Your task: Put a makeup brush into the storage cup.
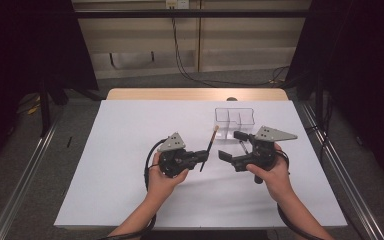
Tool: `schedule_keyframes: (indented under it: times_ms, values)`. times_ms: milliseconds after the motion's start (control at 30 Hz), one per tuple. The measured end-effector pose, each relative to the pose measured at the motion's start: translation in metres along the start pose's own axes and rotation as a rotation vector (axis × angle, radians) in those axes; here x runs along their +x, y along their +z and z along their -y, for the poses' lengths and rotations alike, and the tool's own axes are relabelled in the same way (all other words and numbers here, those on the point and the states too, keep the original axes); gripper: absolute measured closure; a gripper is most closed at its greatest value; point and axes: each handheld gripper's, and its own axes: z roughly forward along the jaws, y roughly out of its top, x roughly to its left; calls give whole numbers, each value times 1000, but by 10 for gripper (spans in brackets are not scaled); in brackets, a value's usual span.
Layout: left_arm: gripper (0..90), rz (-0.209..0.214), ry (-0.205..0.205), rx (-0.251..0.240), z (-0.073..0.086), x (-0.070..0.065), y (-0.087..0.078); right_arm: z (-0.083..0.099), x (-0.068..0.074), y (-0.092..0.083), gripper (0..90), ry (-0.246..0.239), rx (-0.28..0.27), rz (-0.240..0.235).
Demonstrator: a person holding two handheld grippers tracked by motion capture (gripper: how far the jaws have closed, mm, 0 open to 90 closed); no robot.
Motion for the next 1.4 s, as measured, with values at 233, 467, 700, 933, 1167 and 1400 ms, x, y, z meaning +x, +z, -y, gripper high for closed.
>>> schedule_keyframes:
  times_ms: [233, 467, 700, 933, 1167, 1400]
  values:
    - [846, 1, 5, 1, 0, 0, 0, 0, 1, 10, 125, 52, -2, -15]
    - [846, 2, 6, 5, 1, -1, 2, -1, 0, 13, 314, 87, -24, -74]
    - [846, 0, 13, 6, 1, -2, 3, -2, 3, 16, 487, 82, -20, -72]
    - [846, -1, 13, 2, 1, -3, 2, -2, 5, 20, 620, 97, 5, -74]
    - [846, 3, 16, -3, 1, -3, 2, -2, 7, 24, 735, 111, 17, -85]
    - [844, 11, 31, -28, 1, -3, 1, -5, 11, 25, 837, 111, 1, -112]
